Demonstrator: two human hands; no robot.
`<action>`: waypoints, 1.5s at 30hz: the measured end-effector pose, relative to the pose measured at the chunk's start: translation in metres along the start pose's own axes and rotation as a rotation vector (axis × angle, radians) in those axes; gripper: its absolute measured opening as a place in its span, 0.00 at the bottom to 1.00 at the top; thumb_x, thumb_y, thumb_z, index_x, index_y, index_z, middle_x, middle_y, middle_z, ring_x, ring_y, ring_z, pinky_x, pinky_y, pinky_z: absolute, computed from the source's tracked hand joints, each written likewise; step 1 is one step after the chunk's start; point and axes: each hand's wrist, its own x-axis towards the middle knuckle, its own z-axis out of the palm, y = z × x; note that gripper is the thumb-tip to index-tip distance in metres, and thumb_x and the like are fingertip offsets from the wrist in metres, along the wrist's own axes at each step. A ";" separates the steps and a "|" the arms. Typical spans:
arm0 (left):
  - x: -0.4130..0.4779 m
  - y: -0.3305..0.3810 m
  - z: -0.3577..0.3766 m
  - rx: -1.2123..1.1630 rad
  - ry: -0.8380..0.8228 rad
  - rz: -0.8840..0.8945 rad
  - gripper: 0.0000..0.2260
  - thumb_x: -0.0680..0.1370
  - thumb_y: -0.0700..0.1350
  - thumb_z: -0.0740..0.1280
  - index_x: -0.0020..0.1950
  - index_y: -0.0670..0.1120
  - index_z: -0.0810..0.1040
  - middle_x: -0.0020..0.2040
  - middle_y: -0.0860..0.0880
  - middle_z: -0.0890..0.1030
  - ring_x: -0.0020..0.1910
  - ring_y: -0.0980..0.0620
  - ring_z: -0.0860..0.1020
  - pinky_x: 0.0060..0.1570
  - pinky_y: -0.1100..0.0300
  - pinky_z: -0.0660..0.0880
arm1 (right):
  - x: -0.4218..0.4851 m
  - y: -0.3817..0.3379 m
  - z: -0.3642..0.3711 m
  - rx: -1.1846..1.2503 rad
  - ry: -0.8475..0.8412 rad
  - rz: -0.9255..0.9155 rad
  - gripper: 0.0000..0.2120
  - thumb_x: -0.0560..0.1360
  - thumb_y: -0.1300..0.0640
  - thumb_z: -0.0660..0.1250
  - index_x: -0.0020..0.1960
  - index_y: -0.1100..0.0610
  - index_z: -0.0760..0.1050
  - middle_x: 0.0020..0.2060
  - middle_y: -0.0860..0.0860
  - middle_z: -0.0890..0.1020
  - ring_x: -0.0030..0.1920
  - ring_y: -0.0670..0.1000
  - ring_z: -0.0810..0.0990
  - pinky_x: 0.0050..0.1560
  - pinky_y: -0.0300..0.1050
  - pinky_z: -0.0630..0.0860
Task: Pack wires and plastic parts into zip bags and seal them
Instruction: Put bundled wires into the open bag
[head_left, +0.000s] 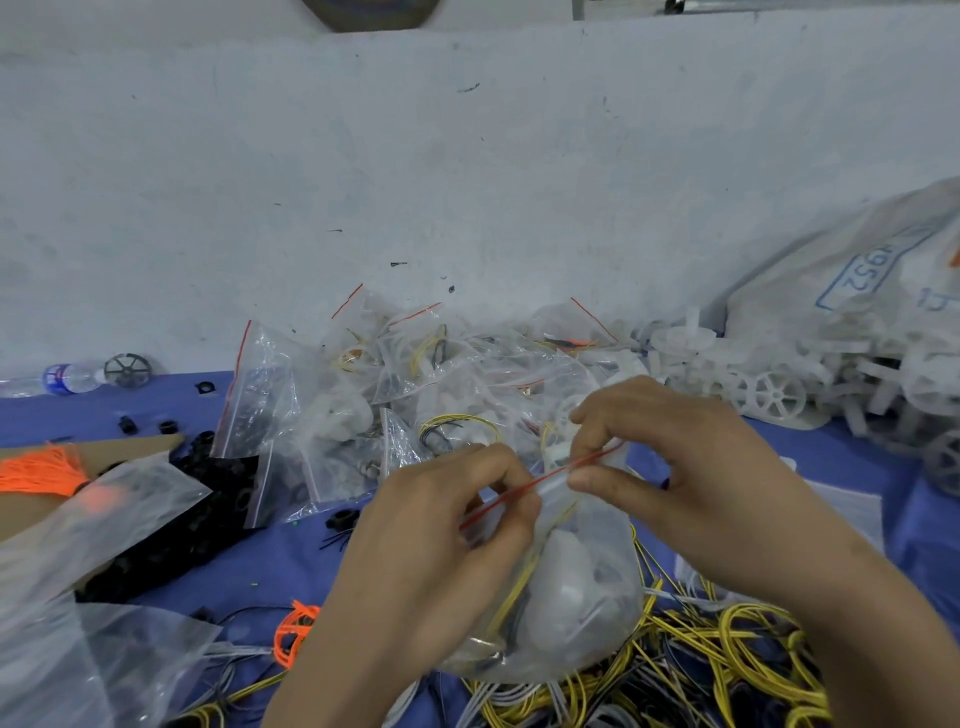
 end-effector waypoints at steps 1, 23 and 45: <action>0.000 -0.001 -0.001 -0.003 0.004 0.002 0.04 0.71 0.53 0.64 0.40 0.53 0.74 0.31 0.57 0.74 0.31 0.59 0.71 0.31 0.68 0.65 | 0.000 0.000 -0.001 0.006 0.023 0.009 0.06 0.72 0.56 0.72 0.40 0.51 0.76 0.39 0.44 0.80 0.48 0.44 0.75 0.48 0.34 0.68; -0.005 -0.035 -0.022 -0.042 -0.002 -0.124 0.09 0.74 0.54 0.69 0.36 0.53 0.76 0.29 0.55 0.75 0.29 0.59 0.71 0.32 0.66 0.67 | -0.002 0.022 -0.010 0.146 0.209 0.170 0.13 0.63 0.44 0.68 0.30 0.52 0.71 0.37 0.47 0.80 0.42 0.44 0.79 0.42 0.33 0.70; -0.073 -0.055 -0.120 0.127 0.316 -0.480 0.05 0.74 0.51 0.65 0.45 0.62 0.78 0.37 0.60 0.81 0.33 0.56 0.80 0.36 0.58 0.75 | 0.014 0.036 0.048 1.044 0.103 0.800 0.16 0.75 0.55 0.64 0.35 0.66 0.71 0.24 0.59 0.72 0.19 0.52 0.71 0.22 0.40 0.69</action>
